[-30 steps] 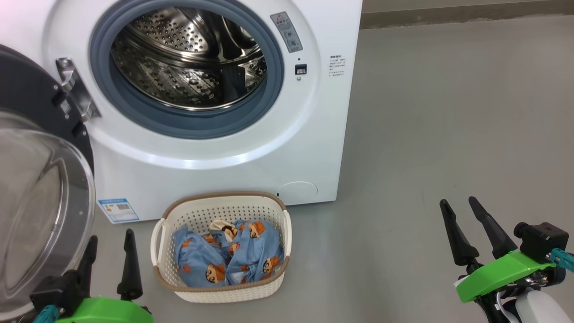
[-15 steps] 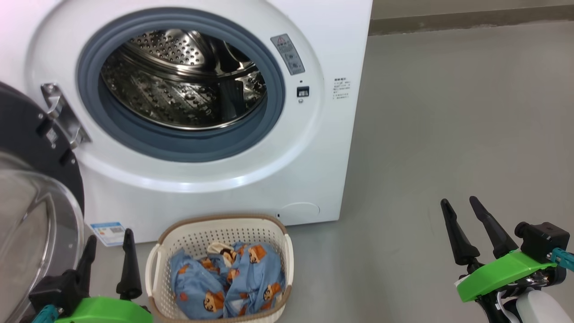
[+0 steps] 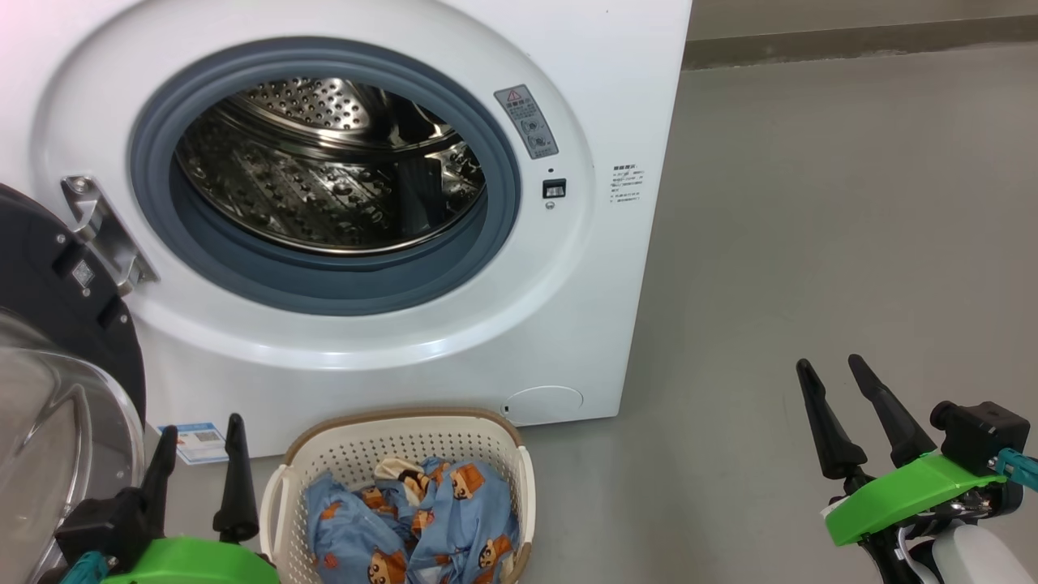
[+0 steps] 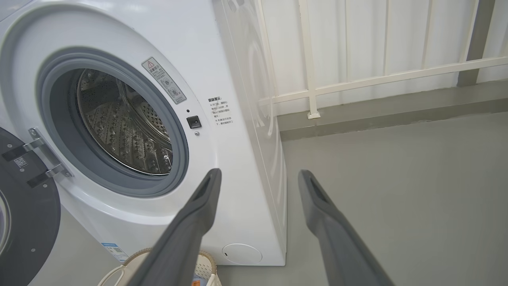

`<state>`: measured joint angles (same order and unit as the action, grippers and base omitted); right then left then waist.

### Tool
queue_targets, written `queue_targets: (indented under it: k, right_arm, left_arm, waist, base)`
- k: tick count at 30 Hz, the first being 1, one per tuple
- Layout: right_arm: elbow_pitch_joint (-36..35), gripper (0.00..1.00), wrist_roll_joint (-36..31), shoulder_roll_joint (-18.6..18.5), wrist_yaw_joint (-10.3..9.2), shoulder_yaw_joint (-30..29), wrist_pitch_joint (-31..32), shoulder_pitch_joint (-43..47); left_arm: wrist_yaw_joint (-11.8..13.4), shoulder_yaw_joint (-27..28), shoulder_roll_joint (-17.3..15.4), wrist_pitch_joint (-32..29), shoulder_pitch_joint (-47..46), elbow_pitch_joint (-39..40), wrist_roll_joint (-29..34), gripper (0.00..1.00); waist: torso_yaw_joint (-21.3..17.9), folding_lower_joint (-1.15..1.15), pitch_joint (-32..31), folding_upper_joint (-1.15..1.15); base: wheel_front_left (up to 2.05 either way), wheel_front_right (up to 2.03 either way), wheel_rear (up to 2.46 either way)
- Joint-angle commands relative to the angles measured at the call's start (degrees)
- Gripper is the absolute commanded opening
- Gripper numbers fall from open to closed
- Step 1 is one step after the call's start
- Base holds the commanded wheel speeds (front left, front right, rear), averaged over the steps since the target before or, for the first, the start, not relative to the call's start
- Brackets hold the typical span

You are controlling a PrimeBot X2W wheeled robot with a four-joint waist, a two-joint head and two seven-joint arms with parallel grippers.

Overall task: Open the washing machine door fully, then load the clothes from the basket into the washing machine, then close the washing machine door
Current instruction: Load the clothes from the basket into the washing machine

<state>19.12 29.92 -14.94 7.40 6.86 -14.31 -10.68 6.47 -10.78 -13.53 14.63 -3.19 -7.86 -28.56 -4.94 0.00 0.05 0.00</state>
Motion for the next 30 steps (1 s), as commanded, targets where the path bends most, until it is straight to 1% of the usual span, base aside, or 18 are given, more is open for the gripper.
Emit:
queue_targets:
  k: [1,24,30]
  right_arm:
    - [-1.5,1.00,-0.4,-0.6,0.09,1.0,-0.7,-1.5]
    - [-1.6,1.00,-0.3,-0.5,0.09,1.3,-0.7,-1.8]
    - [-1.9,1.00,-0.1,-0.5,0.09,1.0,-0.7,-2.0]
  left_arm:
    - [0.0,2.0,-1.2,0.3,-1.6,1.4,0.0,1.00]
    - [0.7,0.7,-1.5,-0.1,-2.1,1.7,-0.1,1.00]
    - [0.8,-0.1,-1.3,-0.3,-3.3,1.5,0.3,1.00]
  waist:
    - [0.0,0.00,0.1,0.00]
    - [0.3,0.00,1.3,0.00]
    - [0.0,0.00,3.2,0.00]
  base:
    - [0.00,0.00,0.00]
    - [0.00,0.00,0.00]
    - [0.00,0.00,0.00]
